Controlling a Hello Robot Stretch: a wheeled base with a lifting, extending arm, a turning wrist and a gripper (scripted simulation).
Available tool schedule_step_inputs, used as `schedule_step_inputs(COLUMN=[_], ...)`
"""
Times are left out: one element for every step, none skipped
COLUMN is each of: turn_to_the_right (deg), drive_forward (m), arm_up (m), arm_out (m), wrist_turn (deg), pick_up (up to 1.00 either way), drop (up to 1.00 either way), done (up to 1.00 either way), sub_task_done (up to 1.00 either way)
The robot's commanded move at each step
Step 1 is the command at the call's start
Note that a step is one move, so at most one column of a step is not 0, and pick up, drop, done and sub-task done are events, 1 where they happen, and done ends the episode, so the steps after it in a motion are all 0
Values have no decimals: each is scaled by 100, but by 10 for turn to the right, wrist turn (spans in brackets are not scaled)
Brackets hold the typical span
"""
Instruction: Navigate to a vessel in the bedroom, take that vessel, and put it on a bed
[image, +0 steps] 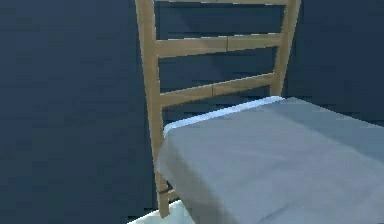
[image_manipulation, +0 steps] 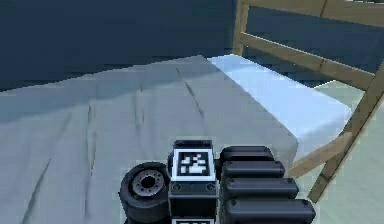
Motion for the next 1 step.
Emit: schedule_step_inputs(turn_to_the_right=[450], drive_forward=[0], arm_up=[0], arm_out=[0], wrist_turn=[0], pick_up=[0], drop=[0], done=[0], sub_task_done=[0])
